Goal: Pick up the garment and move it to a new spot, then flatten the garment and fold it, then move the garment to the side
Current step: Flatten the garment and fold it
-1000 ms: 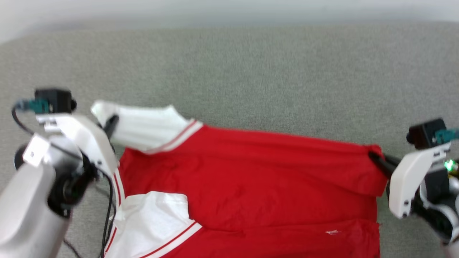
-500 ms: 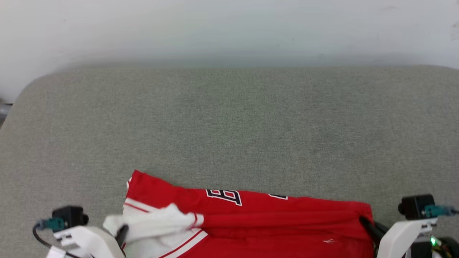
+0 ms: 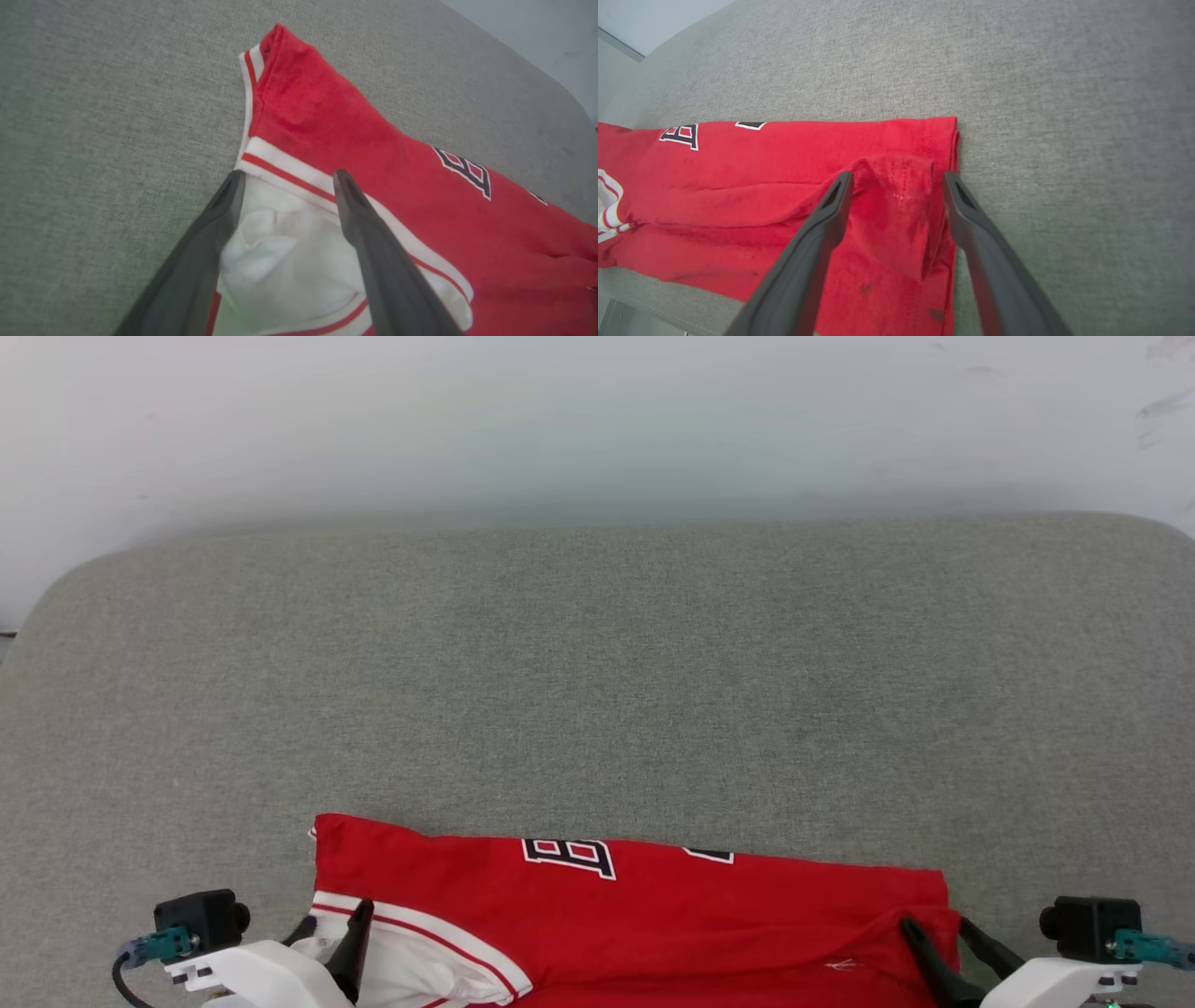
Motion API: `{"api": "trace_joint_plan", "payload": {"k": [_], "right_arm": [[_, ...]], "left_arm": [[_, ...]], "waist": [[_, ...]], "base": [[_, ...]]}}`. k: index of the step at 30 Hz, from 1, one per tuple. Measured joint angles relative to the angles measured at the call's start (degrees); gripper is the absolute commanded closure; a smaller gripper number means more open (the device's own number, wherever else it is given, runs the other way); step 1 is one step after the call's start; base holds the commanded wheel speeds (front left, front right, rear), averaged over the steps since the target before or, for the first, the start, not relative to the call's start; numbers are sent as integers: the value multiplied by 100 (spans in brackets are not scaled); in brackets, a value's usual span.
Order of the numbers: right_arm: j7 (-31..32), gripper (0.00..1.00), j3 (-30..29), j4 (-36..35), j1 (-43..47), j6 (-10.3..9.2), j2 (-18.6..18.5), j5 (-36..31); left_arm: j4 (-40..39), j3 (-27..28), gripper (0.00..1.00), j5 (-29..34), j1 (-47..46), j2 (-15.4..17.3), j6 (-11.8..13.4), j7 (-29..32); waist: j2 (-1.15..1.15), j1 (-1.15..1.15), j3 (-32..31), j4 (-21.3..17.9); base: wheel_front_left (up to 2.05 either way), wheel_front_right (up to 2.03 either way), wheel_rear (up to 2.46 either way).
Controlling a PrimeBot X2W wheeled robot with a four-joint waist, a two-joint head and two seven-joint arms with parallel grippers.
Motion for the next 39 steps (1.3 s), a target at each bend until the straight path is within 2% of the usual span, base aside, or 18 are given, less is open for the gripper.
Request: {"api": "trace_joint_plan", "payload": {"k": [5, 11, 17, 25, 35, 36, 37, 38, 39], "right_arm": [[436, 0, -415, -534, 125, 0, -124, -110], [1677, 0, -929, -1066, 232, 0, -287, -294], [2588, 0, -1000, -1435, 248, 0, -393, -288], [2769, 0, -832, -1205, 34, 0, -233, -191], [2718, 0, -436, -594, -112, -4, -169, -37], [2691, 51, -379, -541, -144, -5, -171, 0], [2691, 70, -379, -541, -144, -5, -171, 0], [2680, 98, -360, -516, -160, -12, -172, 20], [2638, 100, -350, -495, -163, -11, -175, 48]], "left_arm": [[-371, 56, 0, 404, -80, 48, 119, -550], [-838, 37, 0, 1163, -158, 124, 387, -1341], [-1140, 7, 0, 1762, -242, 21, 624, -1857], [-1457, -41, 0, 2176, -374, -175, 778, -1972], [-1595, -85, 0, 2312, -511, -275, 805, -1995], [-1580, -92, 0, 2312, -516, -292, 805, -1995], [-1580, -92, 0, 2312, -516, -292, 805, -1995], [-1571, -92, 0, 2310, -522, -298, 804, -1995], [-1560, -97, 0, 2310, -534, -302, 797, -1995]], "waist": [[0, 0, -86, -79], [0, 0, -129, -70], [0, 0, -50, 54], [0, 1, 304, 300], [0, 1, 662, 504], [0, 1, 682, 500], [0, 1, 682, 500], [0, 1, 685, 492], [0, 1, 684, 487]], "base": [[0, 0, 0], [0, 0, 0], [0, 0, 0], [0, 0, 0], [0, 0, 0], [0, 0, 0], [0, 0, 0], [0, 0, 0], [0, 0, 0]]}}
